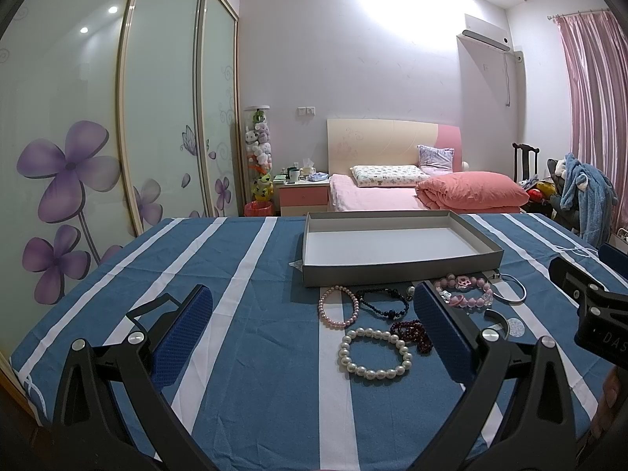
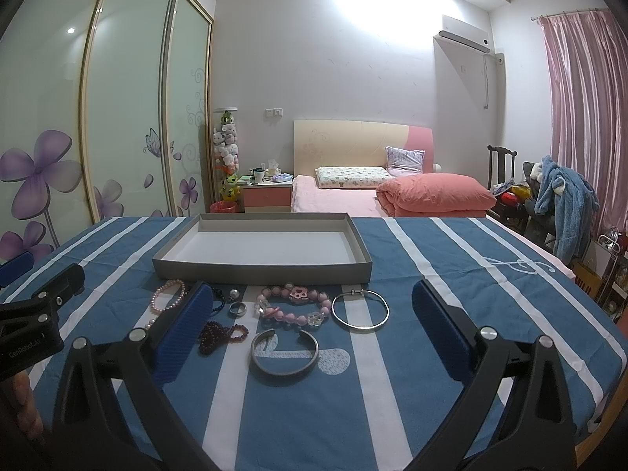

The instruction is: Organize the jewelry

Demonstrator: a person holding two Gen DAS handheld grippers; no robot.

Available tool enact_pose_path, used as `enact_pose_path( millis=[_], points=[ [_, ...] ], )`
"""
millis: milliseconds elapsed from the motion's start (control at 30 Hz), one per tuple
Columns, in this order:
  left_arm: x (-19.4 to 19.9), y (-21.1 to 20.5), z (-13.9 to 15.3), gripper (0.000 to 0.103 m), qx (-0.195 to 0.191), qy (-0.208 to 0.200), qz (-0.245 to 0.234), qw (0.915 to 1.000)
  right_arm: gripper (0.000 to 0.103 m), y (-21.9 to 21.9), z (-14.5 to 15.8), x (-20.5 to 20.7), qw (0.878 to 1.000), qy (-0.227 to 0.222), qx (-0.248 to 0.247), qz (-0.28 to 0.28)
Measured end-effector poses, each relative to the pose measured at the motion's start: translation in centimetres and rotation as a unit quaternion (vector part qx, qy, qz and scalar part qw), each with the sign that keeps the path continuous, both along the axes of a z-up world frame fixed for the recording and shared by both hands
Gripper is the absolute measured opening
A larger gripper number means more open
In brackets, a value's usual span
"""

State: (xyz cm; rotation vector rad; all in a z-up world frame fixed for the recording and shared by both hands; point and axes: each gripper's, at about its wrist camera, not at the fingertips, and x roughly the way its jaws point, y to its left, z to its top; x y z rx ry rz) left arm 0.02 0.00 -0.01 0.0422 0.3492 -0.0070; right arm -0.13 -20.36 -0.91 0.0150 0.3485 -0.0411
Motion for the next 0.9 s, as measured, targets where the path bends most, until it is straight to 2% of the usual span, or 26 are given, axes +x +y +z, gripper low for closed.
enact_pose_path(
  millis=[900],
  points=[
    [-0.01, 0.05, 0.15, 0.101, 0.0, 0.006, 0.0, 1.0, 0.099, 0.04, -0.08, 0.05, 1.0, 0.002, 0.0, 0.001]
  ],
)
